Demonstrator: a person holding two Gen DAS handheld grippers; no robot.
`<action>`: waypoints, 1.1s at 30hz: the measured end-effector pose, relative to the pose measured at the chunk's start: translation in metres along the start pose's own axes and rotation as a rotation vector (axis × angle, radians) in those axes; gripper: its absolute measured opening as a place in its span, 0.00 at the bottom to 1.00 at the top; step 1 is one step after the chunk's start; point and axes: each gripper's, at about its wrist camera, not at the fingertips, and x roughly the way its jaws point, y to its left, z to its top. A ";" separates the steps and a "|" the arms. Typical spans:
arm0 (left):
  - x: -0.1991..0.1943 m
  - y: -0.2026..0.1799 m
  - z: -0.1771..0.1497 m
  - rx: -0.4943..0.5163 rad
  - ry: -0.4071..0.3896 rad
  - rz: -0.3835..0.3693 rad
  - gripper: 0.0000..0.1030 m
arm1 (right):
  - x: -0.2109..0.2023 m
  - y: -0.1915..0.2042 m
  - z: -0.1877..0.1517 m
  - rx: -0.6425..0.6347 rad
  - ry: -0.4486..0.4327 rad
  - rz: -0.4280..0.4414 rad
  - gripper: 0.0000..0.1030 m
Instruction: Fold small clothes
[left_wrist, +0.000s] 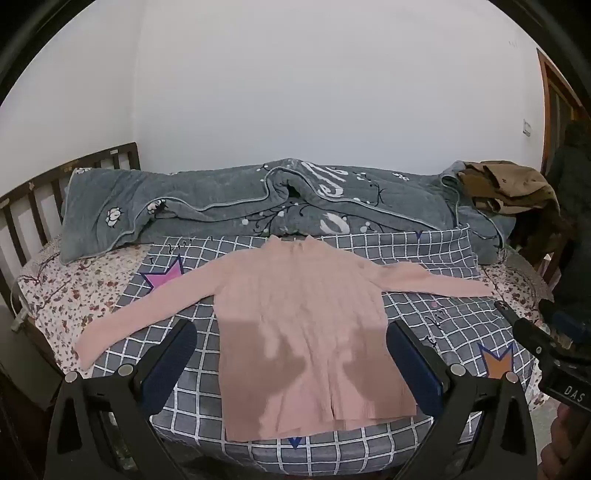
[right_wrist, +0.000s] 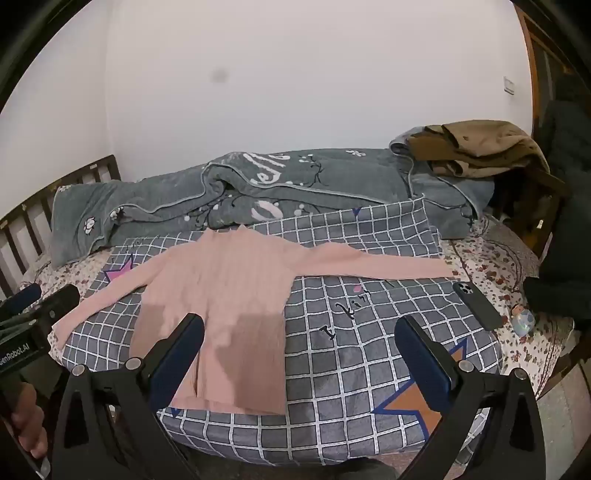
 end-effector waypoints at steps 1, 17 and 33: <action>0.000 0.001 0.000 -0.003 0.002 0.001 1.00 | 0.000 0.000 0.000 0.001 0.004 0.000 0.98; -0.005 0.003 0.009 -0.008 0.009 0.011 1.00 | -0.009 -0.006 0.001 0.014 -0.003 -0.008 0.98; 0.000 0.005 0.003 -0.011 0.014 0.012 1.00 | -0.010 -0.005 -0.001 0.007 -0.006 -0.004 0.98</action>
